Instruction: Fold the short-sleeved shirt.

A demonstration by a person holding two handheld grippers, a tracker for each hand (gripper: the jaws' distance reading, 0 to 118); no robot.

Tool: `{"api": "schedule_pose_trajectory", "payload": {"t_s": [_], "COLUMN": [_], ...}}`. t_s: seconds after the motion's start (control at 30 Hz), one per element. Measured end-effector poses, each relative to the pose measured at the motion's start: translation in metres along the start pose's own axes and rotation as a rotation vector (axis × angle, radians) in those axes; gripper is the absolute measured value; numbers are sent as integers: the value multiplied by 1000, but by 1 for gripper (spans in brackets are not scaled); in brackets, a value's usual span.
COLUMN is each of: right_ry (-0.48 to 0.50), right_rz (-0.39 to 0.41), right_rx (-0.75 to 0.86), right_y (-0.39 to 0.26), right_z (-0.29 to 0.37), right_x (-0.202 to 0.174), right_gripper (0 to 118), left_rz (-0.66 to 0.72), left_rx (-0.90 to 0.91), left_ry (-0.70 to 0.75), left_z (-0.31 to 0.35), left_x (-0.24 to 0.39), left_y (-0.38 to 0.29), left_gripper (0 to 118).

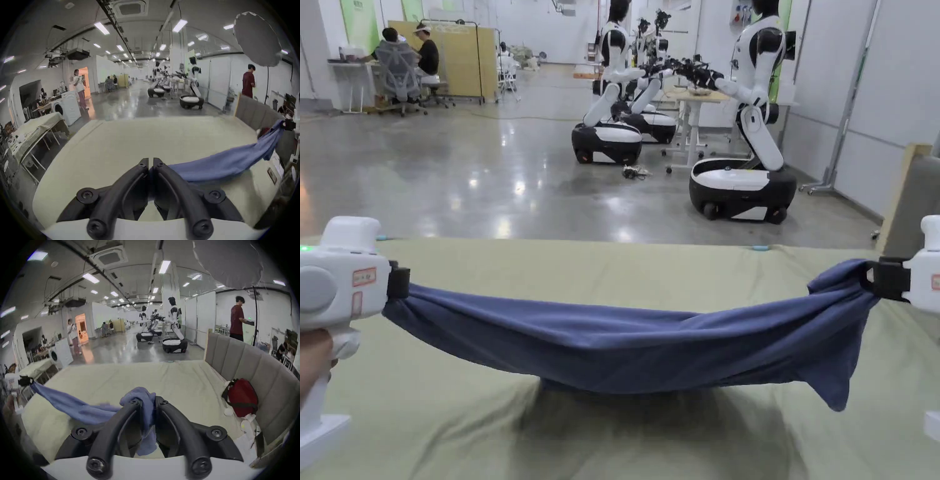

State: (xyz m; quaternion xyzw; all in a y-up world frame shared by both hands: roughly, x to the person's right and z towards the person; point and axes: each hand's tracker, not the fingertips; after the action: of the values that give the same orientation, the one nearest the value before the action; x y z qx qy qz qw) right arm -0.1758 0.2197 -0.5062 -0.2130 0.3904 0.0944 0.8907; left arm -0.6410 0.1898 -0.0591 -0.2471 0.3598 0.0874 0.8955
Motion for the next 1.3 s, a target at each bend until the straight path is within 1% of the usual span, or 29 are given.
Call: {"api": "schedule_pose_trajectory", "payload": {"t_s": [0.03,0.1,0.17,0.23,0.3,0.37,0.4,0.43,0.47,0.5,0.53,0.57,0.6,0.67,0.7,0.73,0.8,0.83,0.87,0.9,0.93,0.97,1.0,1.03,1.07,1.13,1.23,1.27,1.3], "right_ry": [12,34,29,41,22,-32,-43,-59,-66,-79,-82,-62,-25,74,108,123,116,126,145,150,144,117,136,182,190,183,194,195,195], "right_rz": [7,47,74,71,34,-51,-92,-133,-147,-129,-108,-97,-86,-70,-55,-35,8,21,12,9,23,42,47,32,17,27,14,11,12], "right_rx": [-21,-82,-151,-226,-275,-288,-288,-278,-256,-227,-167,-86,15,151,212,270,336,338,329,329,322,311,306,276,272,271,237,227,220], "right_y": [-23,-67,-126,-177,-227,-262,-270,-276,-274,-267,-255,-241,-225,-195,-176,-168,-161,-161,-162,-163,-164,-166,-166,-166,-168,-172,-173,-173,-173], "right_z": [3,17,28,30,26,26,27,33,36,41,51,62,75,98,123,132,142,143,142,140,135,132,131,129,128,125,116,112,109], "right_x": [6,5,0,-3,-2,3,7,8,7,3,-4,-14,-28,-59,-87,-105,-133,-144,-152,-160,-169,-174,-177,-179,-180,-181,-179,-180,-181], "right_gripper": [18,18,18,18,18,19,27,46,70,94,96,96,96,96,96,96,96,93,79,40,8,4,4,4,4,4,4,4,4], "left_rz": [-3,-6,2,36,65,85,108,132,134,110,84,65,50,56,57,53,8,-19,-32,-29,-24,-28,-48,-41,-13,49,59,58,70], "left_rx": [-25,-92,-193,-282,-354,-357,-359,-349,-332,-299,-260,-180,-35,69,122,181,279,289,288,269,247,205,165,158,123,56,-48,-91,-130], "left_ry": [-9,-42,-69,-65,-37,-36,-39,-39,-27,17,38,36,11,-4,-14,-19,25,70,104,78,67,78,110,92,83,85,89,48,14], "left_z": [10,26,36,39,38,42,45,49,53,62,73,88,107,136,149,160,178,183,186,189,189,186,176,173,171,160,137,127,116], "left_x": [-1,-1,0,2,2,4,5,5,7,12,19,27,35,53,62,67,80,85,87,86,81,79,70,60,51,29,4,0,-5], "left_y": [-22,-65,-115,-162,-203,-230,-236,-240,-240,-236,-232,-225,-213,-195,-188,-183,-178,-178,-178,-177,-176,-175,-180,-181,-183,-189,-204,-211,-217], "left_gripper": [1,1,1,1,1,3,12,37,81,118,117,115,116,116,117,117,117,116,113,91,49,5,0,0,0,0,0,0,23]}}
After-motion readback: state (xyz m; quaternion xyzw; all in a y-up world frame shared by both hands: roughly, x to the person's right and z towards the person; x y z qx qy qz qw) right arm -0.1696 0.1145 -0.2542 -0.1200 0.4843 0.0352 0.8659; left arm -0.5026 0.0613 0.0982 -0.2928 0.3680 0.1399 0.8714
